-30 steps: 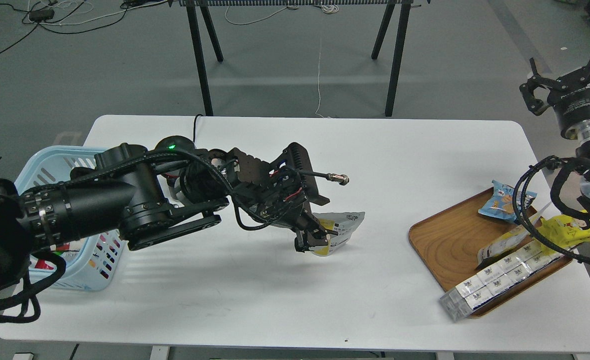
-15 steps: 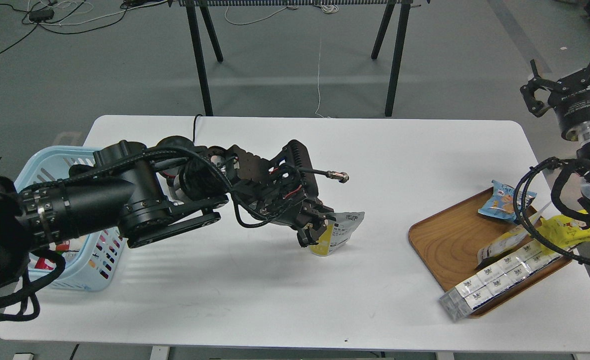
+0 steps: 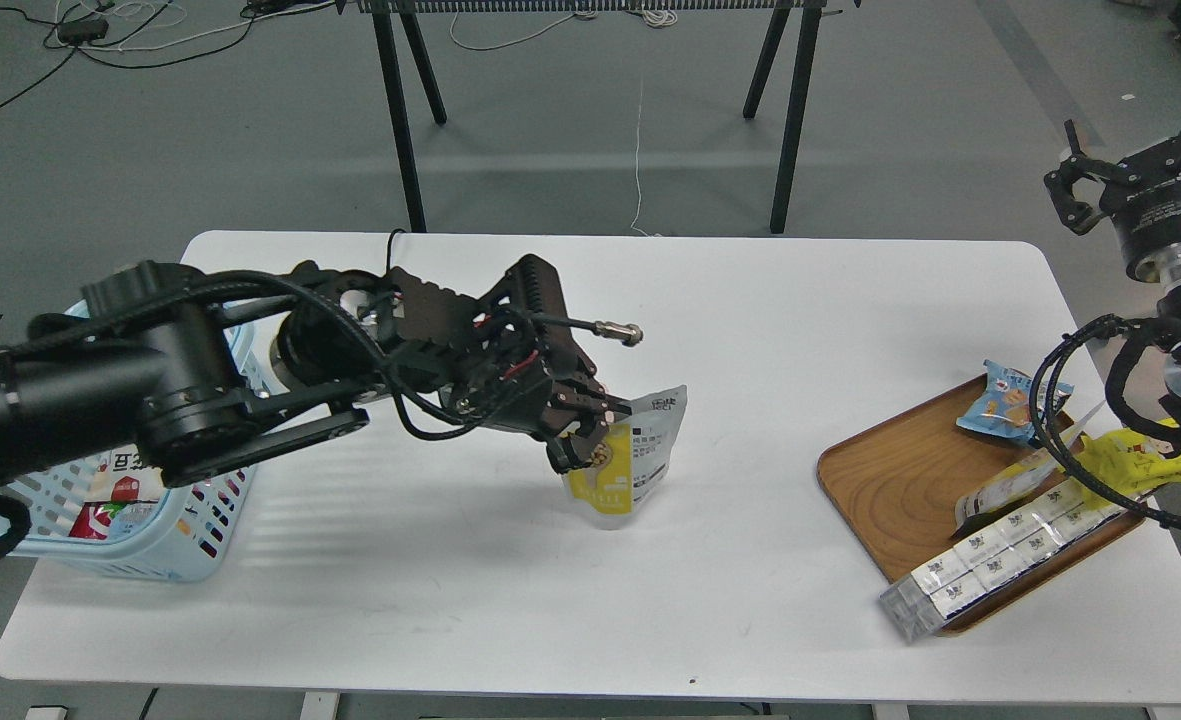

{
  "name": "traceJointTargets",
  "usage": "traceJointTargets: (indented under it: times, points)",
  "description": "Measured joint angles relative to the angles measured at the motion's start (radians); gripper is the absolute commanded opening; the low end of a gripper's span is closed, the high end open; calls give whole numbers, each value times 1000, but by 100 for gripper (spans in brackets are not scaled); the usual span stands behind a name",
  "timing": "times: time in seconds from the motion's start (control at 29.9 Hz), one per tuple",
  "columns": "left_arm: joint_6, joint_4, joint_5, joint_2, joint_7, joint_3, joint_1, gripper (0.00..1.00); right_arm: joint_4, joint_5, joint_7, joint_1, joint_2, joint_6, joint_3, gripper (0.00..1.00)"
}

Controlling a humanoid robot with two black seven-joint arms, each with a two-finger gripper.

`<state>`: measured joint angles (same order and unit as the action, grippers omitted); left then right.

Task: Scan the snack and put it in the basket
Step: 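Carry the pouch with the left gripper in front of the barcode scanner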

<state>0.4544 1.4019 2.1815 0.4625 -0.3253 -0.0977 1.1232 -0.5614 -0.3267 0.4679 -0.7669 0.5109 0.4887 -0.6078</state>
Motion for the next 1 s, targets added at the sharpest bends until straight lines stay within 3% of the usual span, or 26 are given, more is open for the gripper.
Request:
traceJointTargets:
  times: [0.17,0.4,0.8,1.0]
  points:
    - [-23,77,0,190,-31,-38,-17,2,0,0,1,-1,0,0,0,98]
    - [-118,84,0,384,-77,-31,-63,2,0,0,2,-1,0,0,-1,98]
    - [-155,51,0,421,-78,-30,-82,2,0,0,2,-4,0,0,-3,98]
    - [-154,37,0,430,-111,-30,-82,2,0,0,2,-4,4,0,-1,98]
